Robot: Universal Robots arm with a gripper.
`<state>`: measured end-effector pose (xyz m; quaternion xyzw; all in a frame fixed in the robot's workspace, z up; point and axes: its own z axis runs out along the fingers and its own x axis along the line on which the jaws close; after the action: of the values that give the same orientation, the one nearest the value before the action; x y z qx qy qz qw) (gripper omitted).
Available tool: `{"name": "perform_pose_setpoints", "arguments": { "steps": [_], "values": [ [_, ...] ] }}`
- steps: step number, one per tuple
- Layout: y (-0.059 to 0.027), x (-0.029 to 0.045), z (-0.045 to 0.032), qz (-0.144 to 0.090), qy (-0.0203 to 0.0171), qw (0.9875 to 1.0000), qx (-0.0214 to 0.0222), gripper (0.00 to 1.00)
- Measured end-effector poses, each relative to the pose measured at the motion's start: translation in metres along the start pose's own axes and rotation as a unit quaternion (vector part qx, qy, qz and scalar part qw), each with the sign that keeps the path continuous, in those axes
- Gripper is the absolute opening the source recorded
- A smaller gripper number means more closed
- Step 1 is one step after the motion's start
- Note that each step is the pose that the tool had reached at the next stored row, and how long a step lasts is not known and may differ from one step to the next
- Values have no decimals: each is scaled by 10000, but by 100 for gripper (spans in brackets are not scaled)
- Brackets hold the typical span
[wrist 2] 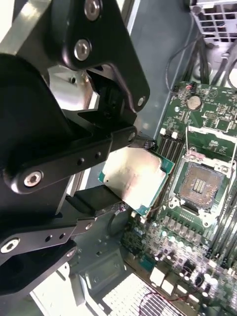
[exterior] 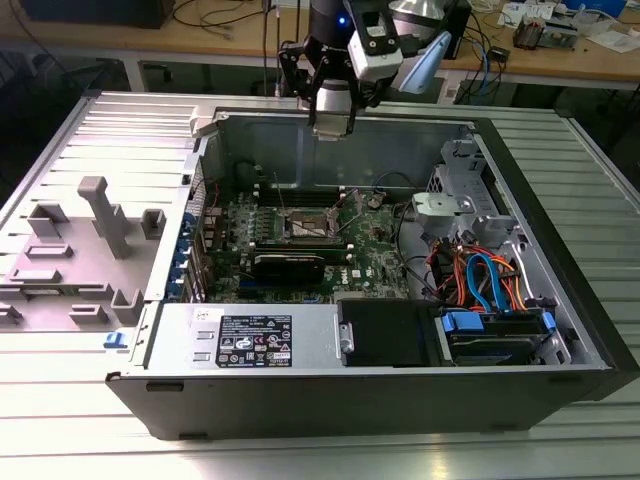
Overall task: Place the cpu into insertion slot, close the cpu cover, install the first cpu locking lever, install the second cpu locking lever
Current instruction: 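Place the cpu into insertion slot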
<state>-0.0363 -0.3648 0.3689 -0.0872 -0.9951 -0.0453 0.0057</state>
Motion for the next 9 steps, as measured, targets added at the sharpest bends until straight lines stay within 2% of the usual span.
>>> {"name": "perform_pose_setpoints", "arguments": {
  "steps": [2, 3, 7, 9],
  "values": [
    [-1, 0, 18, 290, -26, 9996, -6, 54],
    [-2, 0, 28, 455, -41, 9990, -8, 54],
    [-5, -1, 59, 803, -72, 9967, -16, 54],
    [-7, -2, 85, 1080, -97, 9941, -21, 54]
  ]
}}
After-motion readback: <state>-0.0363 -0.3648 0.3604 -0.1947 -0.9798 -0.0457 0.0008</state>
